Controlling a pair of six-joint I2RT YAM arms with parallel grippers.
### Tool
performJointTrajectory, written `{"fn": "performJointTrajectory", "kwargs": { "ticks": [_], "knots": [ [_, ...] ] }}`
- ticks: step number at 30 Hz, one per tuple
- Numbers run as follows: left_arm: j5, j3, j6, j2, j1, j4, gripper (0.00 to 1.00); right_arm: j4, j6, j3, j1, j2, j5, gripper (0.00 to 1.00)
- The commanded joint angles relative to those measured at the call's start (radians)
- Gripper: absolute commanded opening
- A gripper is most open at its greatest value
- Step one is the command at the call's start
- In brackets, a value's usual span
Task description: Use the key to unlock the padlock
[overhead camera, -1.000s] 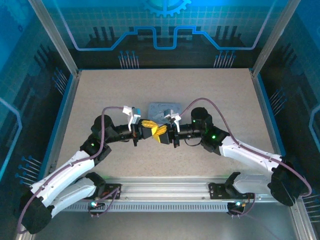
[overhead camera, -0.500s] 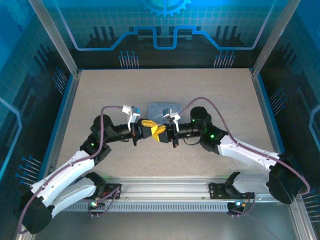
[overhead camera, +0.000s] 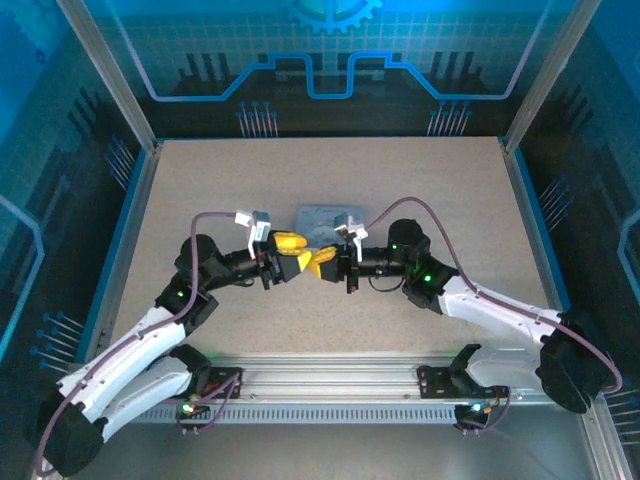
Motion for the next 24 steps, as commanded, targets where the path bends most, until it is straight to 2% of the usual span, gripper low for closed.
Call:
{"fn": "performJointTrajectory", "kwargs": {
  "ticks": [1, 7, 18, 20, 24],
  "knots": [
    [0.006, -0.044, -0.040, -0.030, 0.014, 0.061, 0.45, 0.051, 0.022, -0.014, -0.011, -0.021, 0.018, 0.00],
    [0.085, -0.059, -0.067, -0.005, 0.016, 0.116, 0.33, 0.058, 0.027, -0.012, -0.013, -0.018, 0.006, 0.00],
    [0.142, -0.046, -0.069, 0.036, 0.017, 0.113, 0.13, 0.038, 0.020, -0.011, -0.016, -0.036, -0.005, 0.00],
    [0.150, -0.046, -0.070, 0.042, 0.016, 0.112, 0.14, 0.038, 0.020, -0.012, -0.018, -0.036, -0.004, 0.00],
    [0.156, -0.046, -0.064, 0.042, 0.017, 0.100, 0.21, 0.034, 0.021, -0.006, -0.019, -0.032, -0.015, 0.00]
  ]
}}
